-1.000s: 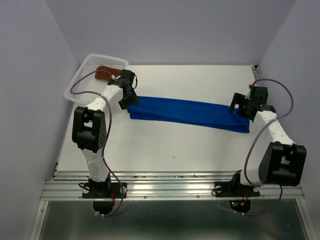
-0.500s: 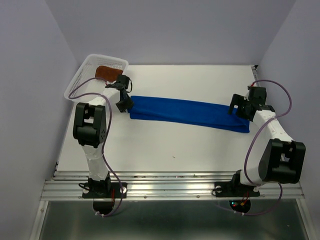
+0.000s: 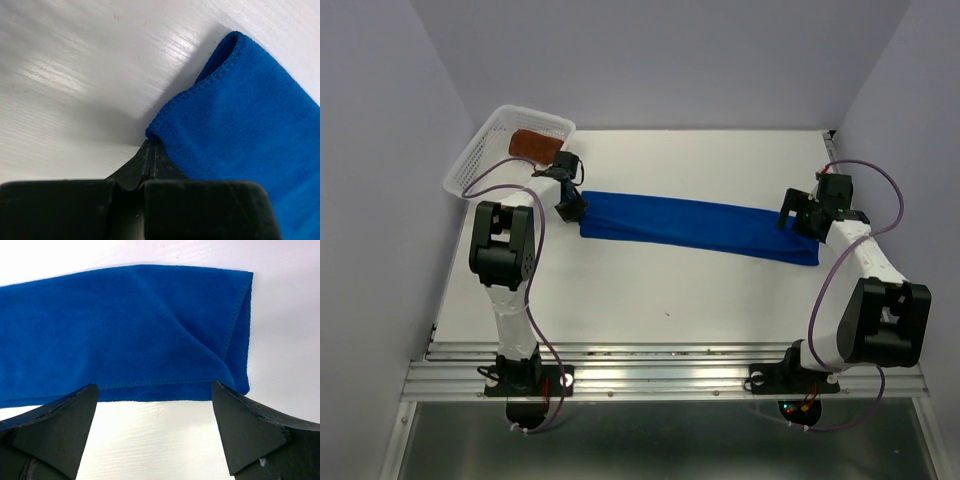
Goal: Roll the towels
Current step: Fold the towel
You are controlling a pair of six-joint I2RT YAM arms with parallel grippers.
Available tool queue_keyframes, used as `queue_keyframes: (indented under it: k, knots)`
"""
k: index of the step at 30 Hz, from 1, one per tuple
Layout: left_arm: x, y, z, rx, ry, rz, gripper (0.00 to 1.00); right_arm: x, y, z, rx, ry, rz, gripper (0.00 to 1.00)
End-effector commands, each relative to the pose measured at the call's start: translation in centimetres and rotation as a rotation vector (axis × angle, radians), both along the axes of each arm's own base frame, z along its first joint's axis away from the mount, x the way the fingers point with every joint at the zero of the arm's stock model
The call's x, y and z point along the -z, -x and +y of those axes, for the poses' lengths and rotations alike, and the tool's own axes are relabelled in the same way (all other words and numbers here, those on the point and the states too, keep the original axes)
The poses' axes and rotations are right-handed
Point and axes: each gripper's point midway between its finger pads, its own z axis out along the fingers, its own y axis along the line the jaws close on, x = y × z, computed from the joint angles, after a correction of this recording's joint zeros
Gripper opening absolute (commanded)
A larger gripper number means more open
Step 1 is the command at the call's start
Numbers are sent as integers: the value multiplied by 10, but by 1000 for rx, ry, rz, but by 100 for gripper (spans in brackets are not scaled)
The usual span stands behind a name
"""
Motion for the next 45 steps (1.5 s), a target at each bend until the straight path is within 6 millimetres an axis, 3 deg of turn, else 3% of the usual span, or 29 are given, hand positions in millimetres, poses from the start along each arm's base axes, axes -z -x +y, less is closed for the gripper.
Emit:
queue_keyframes:
  k: [1,8,17,27,31,33,34,35,37,38,45]
  knots:
    - [-18,-3,2,4,6,-28,0,-6,-9,-8,15,28,-43,100]
    - [-55,-4,5,-2,-11,-65,0,-8,-8,-8,18,30,-48,100]
    - [-66,18,5,18,4,-50,0,-4,-5,-11,37,37,-31,100]
    - [-47,47,10,25,-27,38,0,8,-4,-11,39,35,10,100]
    - [-27,61,20,5,-71,92,0,15,-3,-14,59,40,43,100]
    - [-21,58,21,1,-80,87,0,16,-3,-15,61,40,51,100]
    - [-18,56,20,2,-77,84,3,18,-3,-15,60,41,56,100]
    - [-14,54,19,1,-75,88,12,17,-3,-15,62,41,56,100]
    - [-15,45,17,-6,-70,77,43,19,-4,-15,62,40,60,100]
    - [-16,43,18,-6,-75,76,49,20,-4,-16,63,41,63,100]
    - [-67,21,5,18,-52,-42,63,10,-11,-9,49,9,25,100]
